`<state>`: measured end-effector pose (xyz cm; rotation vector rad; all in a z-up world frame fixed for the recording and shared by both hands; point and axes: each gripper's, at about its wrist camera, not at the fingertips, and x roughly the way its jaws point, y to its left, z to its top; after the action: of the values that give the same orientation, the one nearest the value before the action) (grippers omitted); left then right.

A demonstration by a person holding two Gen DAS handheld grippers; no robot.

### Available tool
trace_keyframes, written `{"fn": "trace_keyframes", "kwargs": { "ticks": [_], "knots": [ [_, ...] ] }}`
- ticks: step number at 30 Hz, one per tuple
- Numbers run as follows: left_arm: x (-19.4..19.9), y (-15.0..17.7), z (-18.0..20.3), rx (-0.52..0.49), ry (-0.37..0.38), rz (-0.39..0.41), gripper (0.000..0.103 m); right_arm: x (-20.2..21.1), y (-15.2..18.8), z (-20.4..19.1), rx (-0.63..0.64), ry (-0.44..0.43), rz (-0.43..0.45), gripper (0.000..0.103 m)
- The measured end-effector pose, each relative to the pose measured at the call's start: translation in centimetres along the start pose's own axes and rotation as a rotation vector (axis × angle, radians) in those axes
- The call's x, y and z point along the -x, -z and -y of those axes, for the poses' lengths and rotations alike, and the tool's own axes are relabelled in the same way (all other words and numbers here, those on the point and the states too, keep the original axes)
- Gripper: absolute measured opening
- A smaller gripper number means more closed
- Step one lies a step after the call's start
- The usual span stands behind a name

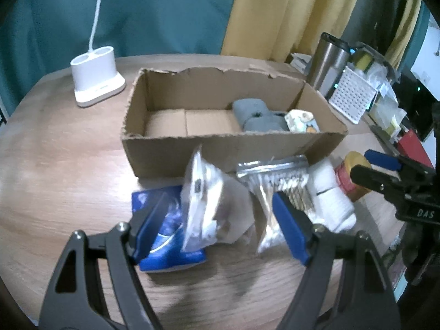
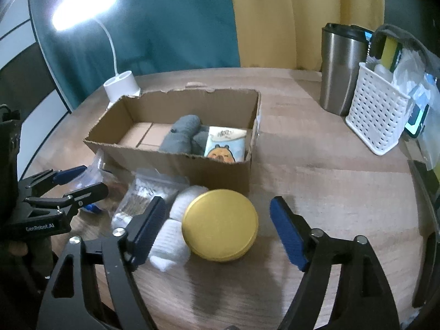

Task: Organize objects
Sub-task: 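Grasp the yellow-lidded jar with the right gripper while the left gripper grasps the clear snack bag, then lower the snack bag into the box and open the left gripper while the right gripper holds the jar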

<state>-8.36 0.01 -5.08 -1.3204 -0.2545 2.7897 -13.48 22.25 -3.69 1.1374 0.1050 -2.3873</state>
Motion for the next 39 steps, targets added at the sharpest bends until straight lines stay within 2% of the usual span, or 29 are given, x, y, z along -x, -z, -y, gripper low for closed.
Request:
{"fn": "trace_keyframes", "kwargs": {
  "ticks": [4,7,14,15,16,17,19,39],
  "knots": [
    [-0.4,0.1,0.3,-0.009,0.01,-0.009,0.077,-0.5,0.3,0.2,-0.001,0.012,-0.013,0.081],
    [-0.7,0.1,0.5,-0.026,0.003,-0.019,0.061,-0.8,0.4,0.5,-0.004,0.023,-0.028,0.081],
    [-0.8,0.2,1.0,-0.051,0.012,-0.028,0.048,-1.1,0.7,1.0,-0.02,0.013,-0.047,0.081],
    [-0.8,0.2,1.1,-0.052,0.016,-0.027,0.047,-1.1,0.8,0.9,-0.016,0.013,-0.049,0.08],
    [-0.7,0.1,1.1,-0.053,0.02,-0.025,0.045,-1.2,0.8,0.9,-0.014,0.013,-0.052,0.074],
    [-0.6,0.1,1.1,-0.055,0.022,-0.023,0.045,-1.2,0.9,0.9,-0.011,0.012,-0.056,0.066],
    [-0.4,0.1,1.2,-0.058,0.026,-0.017,0.043,-1.1,0.9,0.8,-0.002,0.015,-0.057,0.062],
    [4.2,-1.5,1.2,-0.048,0.078,0.096,0.039,2.1,-0.6,0.6,0.012,0.029,0.02,0.061]
  ]
}}
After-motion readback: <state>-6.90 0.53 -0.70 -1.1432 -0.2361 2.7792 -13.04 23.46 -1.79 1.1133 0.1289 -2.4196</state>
